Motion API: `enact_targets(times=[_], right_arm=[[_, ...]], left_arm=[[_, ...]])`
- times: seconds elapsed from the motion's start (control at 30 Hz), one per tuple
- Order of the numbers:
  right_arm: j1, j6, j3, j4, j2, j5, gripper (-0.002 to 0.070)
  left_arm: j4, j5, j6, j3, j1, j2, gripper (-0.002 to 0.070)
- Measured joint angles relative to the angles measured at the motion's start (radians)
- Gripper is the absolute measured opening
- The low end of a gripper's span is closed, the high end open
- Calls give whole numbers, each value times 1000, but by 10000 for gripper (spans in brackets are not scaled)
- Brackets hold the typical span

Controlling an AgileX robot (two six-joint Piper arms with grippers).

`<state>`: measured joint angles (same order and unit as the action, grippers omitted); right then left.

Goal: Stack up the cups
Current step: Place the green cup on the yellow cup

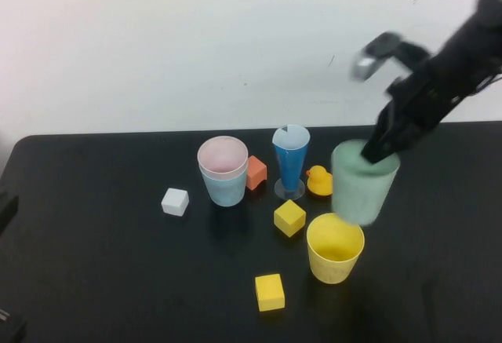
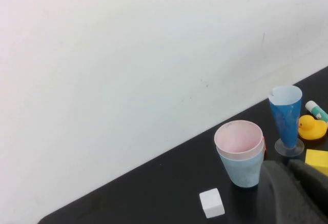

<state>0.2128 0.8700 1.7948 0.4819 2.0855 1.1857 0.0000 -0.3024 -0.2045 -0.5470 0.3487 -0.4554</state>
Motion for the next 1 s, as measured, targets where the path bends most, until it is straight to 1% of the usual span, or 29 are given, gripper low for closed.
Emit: enact_targets(times=[0.07, 0.13, 0.2, 0.33, 0.43, 0.67, 1.0], right_arm=[[70, -31, -50, -64, -42, -27, 22], [130, -54, -103, -88, -71, -78, 22], [168, -67, -162, -100, -82, -149, 22], [189, -68, -256, -111, -84, -317, 21], [189, -68, -278, -115, -77, -380, 21], [189, -68, -280, -120, -67, -404, 20], [189, -68, -280, -124, -6, -324, 24]], left_arm=[[0, 0, 0, 0, 0, 0, 1], [0, -5, 0, 0, 0, 0, 1], [0, -13, 0, 2, 0, 0, 1], [21, -22, 0, 17, 0, 0, 1], [47, -22, 0, 30, 0, 0, 1], [61, -20, 0, 37, 0, 0, 1], [60, -19, 7, 37, 0, 0, 1]])
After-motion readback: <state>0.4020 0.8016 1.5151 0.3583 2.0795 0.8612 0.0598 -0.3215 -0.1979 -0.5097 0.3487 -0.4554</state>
